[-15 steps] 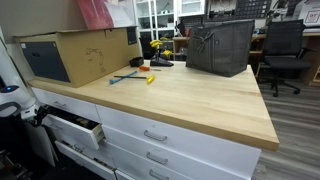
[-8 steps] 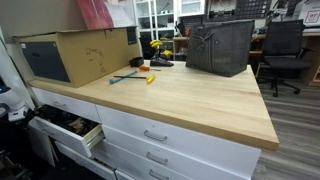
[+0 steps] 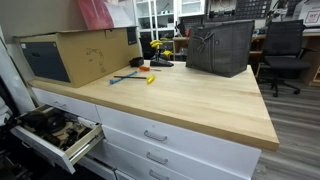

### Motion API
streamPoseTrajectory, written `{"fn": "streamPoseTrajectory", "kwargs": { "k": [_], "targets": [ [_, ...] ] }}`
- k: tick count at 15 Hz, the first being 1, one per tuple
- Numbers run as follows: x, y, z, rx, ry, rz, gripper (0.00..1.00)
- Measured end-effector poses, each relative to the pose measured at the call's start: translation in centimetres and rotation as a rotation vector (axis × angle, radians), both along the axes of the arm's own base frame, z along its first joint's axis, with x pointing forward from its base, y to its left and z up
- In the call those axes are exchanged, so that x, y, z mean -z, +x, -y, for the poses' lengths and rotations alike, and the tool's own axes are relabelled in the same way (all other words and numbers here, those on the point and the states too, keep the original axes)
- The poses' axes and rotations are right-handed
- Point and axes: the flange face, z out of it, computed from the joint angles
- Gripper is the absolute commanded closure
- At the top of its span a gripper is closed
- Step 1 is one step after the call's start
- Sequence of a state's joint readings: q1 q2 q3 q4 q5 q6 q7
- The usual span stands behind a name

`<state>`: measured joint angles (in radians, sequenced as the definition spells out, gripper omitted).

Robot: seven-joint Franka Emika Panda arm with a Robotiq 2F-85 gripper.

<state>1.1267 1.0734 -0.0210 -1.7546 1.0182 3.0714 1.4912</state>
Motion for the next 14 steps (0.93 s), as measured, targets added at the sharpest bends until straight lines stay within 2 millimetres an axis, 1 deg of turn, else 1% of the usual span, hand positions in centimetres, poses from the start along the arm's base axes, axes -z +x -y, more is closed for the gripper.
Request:
{"fn": "streamPoseTrajectory", "kwargs": {
  "k": [2, 4, 5, 7, 9, 11, 13, 14],
  "targets": [
    [-0.4, -1.1, -1.0, -0.037, -0.05, 0.03, 0.0],
    [-1.7, -1.3, -2.0, -0.097, -0.12, 0.091, 0.0],
    [-2.9, -1.0, -2.7, -0.131, -0.162, 0.128, 0.0],
    [-6.2, -0.6, -4.5, -0.202, -0.247, 0.214, 0.0],
    [-9.4, -0.9, -6.5, -0.268, -0.318, 0.306, 0.0],
    [-12.0, -0.9, -8.1, -0.328, -0.359, 0.393, 0.0],
    [-14.1, -0.2, -8.9, -0.385, -0.389, 0.456, 0.0],
    [-15.0, 0.4, -8.9, -0.409, -0.401, 0.479, 0.0]
  ]
}}
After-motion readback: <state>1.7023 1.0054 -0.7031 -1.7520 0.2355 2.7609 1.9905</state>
